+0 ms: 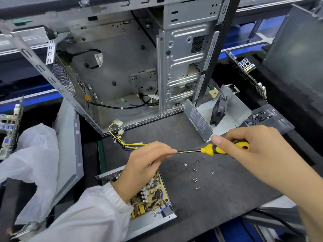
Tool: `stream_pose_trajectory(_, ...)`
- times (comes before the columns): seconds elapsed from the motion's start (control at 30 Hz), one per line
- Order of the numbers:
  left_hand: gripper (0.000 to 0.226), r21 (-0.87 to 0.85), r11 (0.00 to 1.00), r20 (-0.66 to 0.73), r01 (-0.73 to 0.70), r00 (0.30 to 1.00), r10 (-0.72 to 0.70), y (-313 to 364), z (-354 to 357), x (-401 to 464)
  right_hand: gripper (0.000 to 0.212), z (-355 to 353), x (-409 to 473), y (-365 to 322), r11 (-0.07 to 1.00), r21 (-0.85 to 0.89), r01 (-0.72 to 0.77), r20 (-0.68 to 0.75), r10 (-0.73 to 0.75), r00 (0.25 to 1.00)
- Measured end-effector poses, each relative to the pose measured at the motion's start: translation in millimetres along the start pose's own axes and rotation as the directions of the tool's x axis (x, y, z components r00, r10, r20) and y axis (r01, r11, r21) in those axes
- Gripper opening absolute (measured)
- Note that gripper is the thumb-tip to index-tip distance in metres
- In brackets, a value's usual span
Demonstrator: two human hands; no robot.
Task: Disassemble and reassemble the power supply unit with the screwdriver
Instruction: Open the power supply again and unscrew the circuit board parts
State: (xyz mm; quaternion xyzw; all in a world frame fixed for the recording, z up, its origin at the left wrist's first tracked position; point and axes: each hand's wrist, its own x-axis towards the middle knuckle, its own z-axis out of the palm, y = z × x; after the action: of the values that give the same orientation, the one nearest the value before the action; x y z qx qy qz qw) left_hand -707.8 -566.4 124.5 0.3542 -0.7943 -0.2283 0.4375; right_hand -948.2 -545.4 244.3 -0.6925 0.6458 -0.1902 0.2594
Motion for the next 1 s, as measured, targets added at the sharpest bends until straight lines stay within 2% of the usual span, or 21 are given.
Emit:
stream_pose_trajectory(0.2,0.015,-0.021,0.999,-0.061,0.037,0.997,-0.039,-0.5,-6.2,2.8,0.044,1.8,-0.6,-4.5,0.999,0.032,0.010,-0.012,-0.009,1.000)
stream_pose_trajectory(0.33,0.018,-0.015,0.998,-0.046,0.065,0.997,-0.065,1.9,-8.5,4.1,0.043,2.2,-1.1,-4.9,1.000,0.030,0.008,-0.007,-0.008,1.000)
stream_pose_trajectory(0.4,0.028,-0.015,0.996,-0.002,0.084,0.996,-0.084,2.4,-9.7,3.0,0.042,1.9,-1.4,-5.0,0.999,0.035,0.001,-0.010,-0.001,1.000)
stream_pose_trajectory(0.47,0.048,-0.011,0.992,0.113,0.127,0.986,-0.124,-0.1,-15.1,3.1,0.042,1.8,-1.4,-5.0,0.999,0.035,-0.005,-0.012,0.005,1.000)
stream_pose_trajectory(0.53,0.074,0.115,0.983,0.311,0.142,0.935,-0.172,-6.0,-22.3,5.2,0.041,1.4,-1.7,-3.4,1.000,0.029,-0.007,-0.013,0.008,1.000)
stream_pose_trajectory(0.57,0.088,0.237,0.965,0.424,0.116,0.881,-0.210,-9.9,-25.0,7.1,0.041,0.6,-2.1,-1.9,1.000,0.026,-0.011,-0.014,0.011,1.000)
stream_pose_trajectory(0.63,0.107,0.490,0.872,0.599,0.005,0.725,-0.341,-16.1,-28.3,12.8,0.044,-1.6,-3.4,1.0,1.000,0.021,-0.020,-0.010,0.020,1.000)
stream_pose_trajectory(0.67,0.105,0.573,0.817,0.641,-0.063,0.656,-0.399,-17.9,-29.2,16.6,0.045,-2.2,-4.6,2.6,1.000,0.016,-0.027,-0.008,0.027,1.000)
stream_pose_trajectory(0.7,0.096,0.621,0.774,0.656,-0.125,0.624,-0.425,-18.9,-30.1,20.4,0.046,-2.4,-5.9,4.1,0.999,0.007,-0.033,-0.007,0.034,0.999)
stream_pose_trajectory(0.77,0.070,0.657,0.723,0.650,-0.213,0.645,-0.401,-19.3,-32.3,26.6,0.043,-2.0,-8.5,6.9,0.999,-0.020,-0.041,-0.004,0.041,0.999)
stream_pose_trajectory(0.87,0.047,0.674,0.692,0.621,-0.260,0.707,-0.338,-15.3,-33.5,24.3,0.044,1.5,-11.9,8.0,0.996,-0.078,-0.042,0.035,0.045,0.998)
stream_pose_trajectory(0.93,0.040,0.674,0.706,0.598,-0.217,0.722,-0.348,-11.4,-29.9,21.0,0.048,5.8,-12.9,8.4,0.995,-0.098,-0.037,0.058,0.042,0.997)
stream_pose_trajectory(1.0,0.039,0.651,0.758,0.565,-0.035,0.690,-0.453,-10.9,-27.8,25.8,0.051,10.9,-12.5,7.6,0.994,-0.105,-0.031,0.065,0.038,0.997)
